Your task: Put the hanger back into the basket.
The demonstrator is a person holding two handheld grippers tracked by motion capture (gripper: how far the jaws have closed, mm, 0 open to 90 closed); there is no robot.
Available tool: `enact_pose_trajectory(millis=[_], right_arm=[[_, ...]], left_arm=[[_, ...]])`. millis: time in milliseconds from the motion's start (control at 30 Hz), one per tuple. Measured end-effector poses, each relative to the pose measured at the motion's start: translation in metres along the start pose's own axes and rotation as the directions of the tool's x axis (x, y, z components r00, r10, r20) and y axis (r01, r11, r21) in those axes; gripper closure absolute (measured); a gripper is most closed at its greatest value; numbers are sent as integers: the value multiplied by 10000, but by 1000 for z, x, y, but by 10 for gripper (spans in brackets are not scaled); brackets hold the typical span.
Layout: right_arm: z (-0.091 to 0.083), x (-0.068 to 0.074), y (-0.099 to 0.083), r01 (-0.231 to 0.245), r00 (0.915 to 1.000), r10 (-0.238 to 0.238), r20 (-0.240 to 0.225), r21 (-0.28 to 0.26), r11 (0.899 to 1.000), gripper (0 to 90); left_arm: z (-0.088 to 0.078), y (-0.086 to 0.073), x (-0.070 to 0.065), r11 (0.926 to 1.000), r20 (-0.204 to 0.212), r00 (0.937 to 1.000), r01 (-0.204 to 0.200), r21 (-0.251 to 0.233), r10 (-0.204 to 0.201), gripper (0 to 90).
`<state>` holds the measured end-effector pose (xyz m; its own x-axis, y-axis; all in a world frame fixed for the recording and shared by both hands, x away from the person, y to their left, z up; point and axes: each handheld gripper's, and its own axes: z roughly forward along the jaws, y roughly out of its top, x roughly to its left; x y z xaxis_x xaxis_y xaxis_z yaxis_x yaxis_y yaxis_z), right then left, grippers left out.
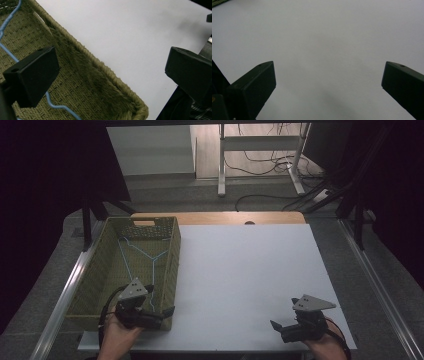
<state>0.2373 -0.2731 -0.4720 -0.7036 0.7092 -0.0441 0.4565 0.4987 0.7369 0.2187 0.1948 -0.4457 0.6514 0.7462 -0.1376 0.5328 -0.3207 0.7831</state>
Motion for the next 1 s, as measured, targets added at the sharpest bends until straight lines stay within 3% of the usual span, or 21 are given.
enact_pose_trajectory(millis=[367,600,933,1000], right_arm=[[0,0,0,-41,10000,41,-15,-41,10000,0],[-1,0,0,-146,9999,145,-74,-104,9998,0],[-1,0,0,-342,9992,338,-212,-158,9993,0],[0,-1,0,-391,9990,387,-225,-189,9991,0]], left_arm=[[10,-5,-7,9982,39,9992,-404,441,402,0],[14,-10,-9,9908,-492,9940,-920,994,972,0],[15,-16,-7,9841,-1036,9854,-1213,1297,1351,0],[17,-18,-5,9829,-1003,9864,-1151,1434,1301,0]])
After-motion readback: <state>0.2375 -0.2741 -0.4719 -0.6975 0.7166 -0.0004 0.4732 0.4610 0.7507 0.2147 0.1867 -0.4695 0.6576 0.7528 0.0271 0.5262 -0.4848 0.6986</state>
